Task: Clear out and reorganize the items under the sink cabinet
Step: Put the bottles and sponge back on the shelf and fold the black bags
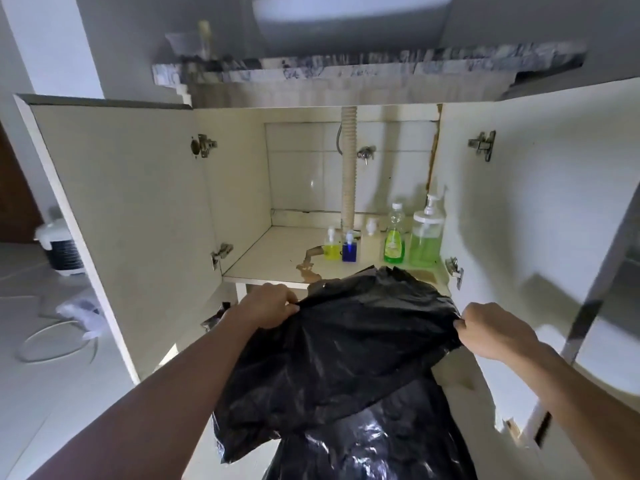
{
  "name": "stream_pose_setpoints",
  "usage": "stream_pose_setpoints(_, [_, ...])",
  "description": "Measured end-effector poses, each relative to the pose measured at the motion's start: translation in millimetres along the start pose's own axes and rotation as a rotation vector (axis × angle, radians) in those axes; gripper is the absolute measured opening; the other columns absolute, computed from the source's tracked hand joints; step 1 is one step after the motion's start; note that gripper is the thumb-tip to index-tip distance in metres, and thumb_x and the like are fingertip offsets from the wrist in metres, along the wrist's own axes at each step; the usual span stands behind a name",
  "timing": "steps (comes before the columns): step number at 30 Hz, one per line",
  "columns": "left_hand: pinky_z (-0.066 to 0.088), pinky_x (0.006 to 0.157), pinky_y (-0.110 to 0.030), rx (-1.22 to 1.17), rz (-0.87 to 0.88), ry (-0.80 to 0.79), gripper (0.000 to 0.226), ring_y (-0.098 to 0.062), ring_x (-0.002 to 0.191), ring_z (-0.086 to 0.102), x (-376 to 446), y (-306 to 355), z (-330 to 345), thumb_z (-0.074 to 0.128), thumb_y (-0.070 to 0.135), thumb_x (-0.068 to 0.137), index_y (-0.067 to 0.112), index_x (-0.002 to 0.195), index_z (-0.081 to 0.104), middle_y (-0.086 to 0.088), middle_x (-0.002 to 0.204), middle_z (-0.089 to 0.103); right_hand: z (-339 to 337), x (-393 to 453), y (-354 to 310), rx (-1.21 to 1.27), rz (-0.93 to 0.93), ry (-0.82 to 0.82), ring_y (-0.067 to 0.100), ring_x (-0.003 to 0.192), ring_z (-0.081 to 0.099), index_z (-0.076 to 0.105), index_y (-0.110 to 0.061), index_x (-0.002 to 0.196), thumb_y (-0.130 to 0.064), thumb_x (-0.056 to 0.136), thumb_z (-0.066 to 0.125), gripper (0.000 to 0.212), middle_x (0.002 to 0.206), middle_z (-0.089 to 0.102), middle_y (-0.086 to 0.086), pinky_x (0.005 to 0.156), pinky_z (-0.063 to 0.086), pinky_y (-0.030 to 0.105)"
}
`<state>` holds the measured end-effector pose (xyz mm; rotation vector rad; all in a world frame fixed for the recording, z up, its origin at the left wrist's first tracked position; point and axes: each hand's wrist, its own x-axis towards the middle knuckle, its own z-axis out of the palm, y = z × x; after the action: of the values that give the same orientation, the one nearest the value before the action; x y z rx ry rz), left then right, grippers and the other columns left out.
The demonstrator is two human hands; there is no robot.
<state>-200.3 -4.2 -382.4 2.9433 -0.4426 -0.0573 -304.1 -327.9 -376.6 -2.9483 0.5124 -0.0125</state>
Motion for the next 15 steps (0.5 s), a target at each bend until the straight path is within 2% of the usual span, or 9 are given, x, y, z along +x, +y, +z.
stream_pose_setpoints(4, [0.046, 0.088, -0.036, -0.068, 0.027, 0.035, 0.029, -0.023, 0.108, 0.057, 1, -3, -1, 0.05, 0.042, 0.094, 0.023, 0.104, 0.069, -0.003, 0.11, 0.067, -3, -8, 0, -0.202, 0.049, -0.093, 0.022, 0.064, 0.058, 0.051, -0.011, 0.066, -0.011, 0.083, 0.044, 0.019, 0.061, 0.056, 0.001, 0.06, 0.042, 0.024])
stream_pose_setpoints(6, [0.047, 0.089, -0.035, -0.093, 0.058, 0.039, 0.029, -0.021, 0.106, 0.058, 1, -1, -4, 0.051, 0.043, 0.093, 0.025, 0.105, 0.07, -0.001, 0.111, 0.067, -6, -13, -4, -0.273, 0.042, -0.055, 0.024, 0.08, 0.061, 0.059, -0.012, 0.088, -0.015, 0.084, 0.046, 0.014, 0.082, 0.061, 0.002, 0.065, 0.042, 0.025])
stream_pose_setpoints(8, [0.046, 0.089, -0.033, -0.128, 0.098, 0.027, 0.03, -0.02, 0.106, 0.058, 0, 3, -6, 0.052, 0.043, 0.093, 0.025, 0.109, 0.07, 0.0, 0.113, 0.067, -11, -15, -12, -0.292, -0.027, 0.087, 0.026, 0.099, 0.063, 0.057, -0.014, 0.109, -0.023, 0.089, 0.048, 0.024, 0.105, 0.063, 0.004, 0.069, 0.04, 0.027])
stream_pose_setpoints(10, [0.044, 0.089, -0.031, -0.161, 0.148, -0.008, 0.031, -0.019, 0.105, 0.056, -2, 11, -9, 0.053, 0.044, 0.092, 0.025, 0.111, 0.07, 0.001, 0.115, 0.066, -10, -12, -26, -0.135, -0.169, 0.198, 0.023, 0.103, 0.062, 0.055, -0.017, 0.115, -0.03, 0.089, 0.056, 0.029, 0.112, 0.062, 0.001, 0.072, 0.043, 0.028])
stream_pose_setpoints(11, [0.044, 0.091, -0.033, -0.167, 0.171, -0.02, 0.032, -0.018, 0.106, 0.056, -3, 15, -10, 0.053, 0.045, 0.092, 0.027, 0.111, 0.07, 0.002, 0.116, 0.066, -7, -10, -35, -0.004, -0.264, 0.193, 0.021, 0.105, 0.061, 0.055, -0.021, 0.116, -0.031, 0.087, 0.061, 0.032, 0.114, 0.061, -0.002, 0.077, 0.046, 0.028])
stream_pose_setpoints(13, [0.045, 0.092, -0.034, -0.178, 0.212, -0.035, 0.032, -0.017, 0.103, 0.056, -5, 24, -13, 0.053, 0.047, 0.091, 0.027, 0.111, 0.07, 0.003, 0.113, 0.064, 1, -12, -55, 0.193, -0.459, 0.096, 0.017, 0.109, 0.059, 0.057, -0.03, 0.117, -0.031, 0.083, 0.067, 0.036, 0.12, 0.061, -0.008, 0.092, 0.048, 0.034])
stream_pose_setpoints(15, [0.04, 0.083, -0.028, -0.198, 0.273, -0.039, 0.031, -0.014, 0.095, 0.052, -7, 32, -17, 0.054, 0.044, 0.092, 0.024, 0.11, 0.07, 0.002, 0.103, 0.061, 13, -15, -70, 0.183, -0.548, -0.028, 0.015, 0.112, 0.057, 0.054, -0.035, 0.12, -0.034, 0.082, 0.068, 0.041, 0.123, 0.06, -0.012, 0.101, 0.043, 0.043])
